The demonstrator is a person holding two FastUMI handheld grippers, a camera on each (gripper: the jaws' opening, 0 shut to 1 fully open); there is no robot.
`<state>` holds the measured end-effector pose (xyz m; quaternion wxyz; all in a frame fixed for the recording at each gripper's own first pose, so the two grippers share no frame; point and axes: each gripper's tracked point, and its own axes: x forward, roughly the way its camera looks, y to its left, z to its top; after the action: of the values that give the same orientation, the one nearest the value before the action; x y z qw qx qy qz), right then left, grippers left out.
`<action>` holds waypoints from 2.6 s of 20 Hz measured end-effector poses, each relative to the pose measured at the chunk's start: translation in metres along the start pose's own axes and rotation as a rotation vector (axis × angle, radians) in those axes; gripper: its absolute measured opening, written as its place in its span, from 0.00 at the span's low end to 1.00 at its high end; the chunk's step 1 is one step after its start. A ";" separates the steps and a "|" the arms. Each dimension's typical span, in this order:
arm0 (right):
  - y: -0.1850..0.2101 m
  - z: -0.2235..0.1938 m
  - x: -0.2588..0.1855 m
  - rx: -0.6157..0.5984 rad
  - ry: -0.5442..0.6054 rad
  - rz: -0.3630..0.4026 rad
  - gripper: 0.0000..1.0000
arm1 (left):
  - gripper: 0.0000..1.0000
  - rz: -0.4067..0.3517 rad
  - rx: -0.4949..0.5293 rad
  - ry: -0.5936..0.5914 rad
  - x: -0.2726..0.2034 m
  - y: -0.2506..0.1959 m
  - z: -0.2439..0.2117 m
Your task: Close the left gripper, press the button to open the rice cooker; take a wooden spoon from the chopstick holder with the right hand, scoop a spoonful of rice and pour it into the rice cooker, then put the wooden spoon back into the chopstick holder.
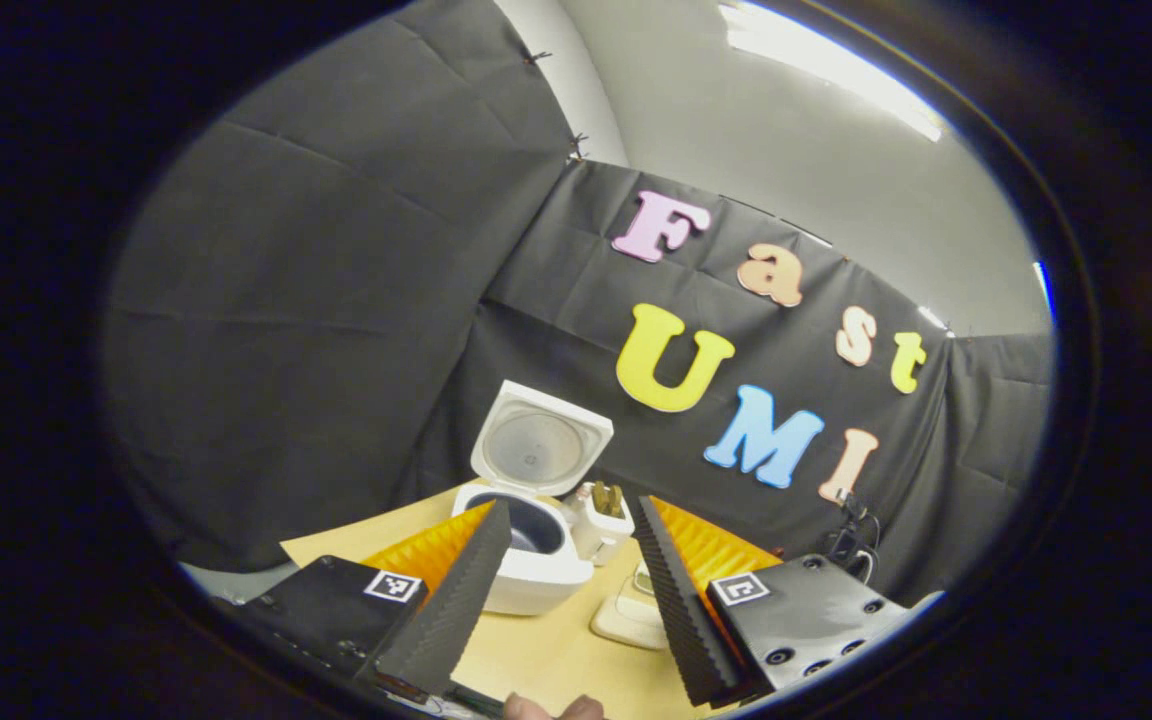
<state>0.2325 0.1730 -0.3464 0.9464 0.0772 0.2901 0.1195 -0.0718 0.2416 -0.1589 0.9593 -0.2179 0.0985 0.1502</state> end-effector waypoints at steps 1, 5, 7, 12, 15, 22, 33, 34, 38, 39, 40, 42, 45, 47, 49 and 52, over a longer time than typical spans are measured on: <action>0.003 -0.009 0.015 -0.016 0.019 0.002 0.10 | 0.83 0.016 0.002 0.000 0.002 0.003 0.003; 0.011 -0.043 0.061 -0.082 0.084 0.014 0.11 | 0.82 0.074 0.026 0.036 0.023 0.008 -0.010; 0.012 -0.050 0.075 -0.105 0.095 0.011 0.10 | 0.90 0.086 0.020 0.052 0.031 0.004 -0.016; 0.021 -0.065 0.095 -0.142 0.103 0.011 0.11 | 0.90 0.115 0.066 0.071 0.037 0.004 -0.023; 0.037 -0.076 0.099 -0.071 0.153 0.057 0.11 | 0.90 0.133 0.069 0.065 0.034 0.005 -0.019; 0.055 -0.083 0.105 0.242 0.226 0.157 0.11 | 0.90 0.165 0.069 0.043 0.017 0.011 -0.012; 0.013 -0.045 0.070 0.552 0.117 0.223 0.10 | 0.83 0.149 0.092 0.057 0.011 -0.009 -0.019; 0.012 -0.037 0.063 0.566 0.100 0.235 0.10 | 0.83 0.143 0.095 0.061 0.010 -0.011 -0.020; 0.013 -0.008 0.036 0.608 0.037 0.274 0.11 | 0.83 0.116 0.108 0.064 0.012 -0.025 -0.024; 0.016 -0.002 0.030 0.606 0.022 0.281 0.10 | 0.83 0.111 0.108 0.064 0.010 -0.027 -0.024; 0.020 0.003 0.023 0.604 0.011 0.290 0.11 | 0.85 0.107 0.107 0.062 0.010 -0.028 -0.023; 0.035 0.014 0.012 0.621 -0.003 0.321 0.10 | 0.90 0.107 0.108 0.060 0.005 -0.028 -0.022; 0.060 0.031 0.000 0.666 -0.028 0.354 0.10 | 0.83 0.111 0.129 0.050 -0.008 -0.022 -0.016; 0.084 0.037 -0.005 0.663 -0.026 0.379 0.14 | 0.96 0.116 0.139 0.044 -0.013 -0.018 -0.012; 0.113 0.045 -0.007 0.655 -0.029 0.404 0.10 | 0.83 0.124 0.138 0.042 -0.019 -0.011 -0.011; 0.162 0.056 -0.003 0.633 -0.028 0.450 0.10 | 0.83 0.131 0.144 0.037 -0.027 0.000 -0.008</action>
<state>0.2325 0.3228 -0.2636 0.8297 0.4287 0.2757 0.2275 -0.0983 0.2314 -0.1589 0.9585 -0.1442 0.1410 0.2013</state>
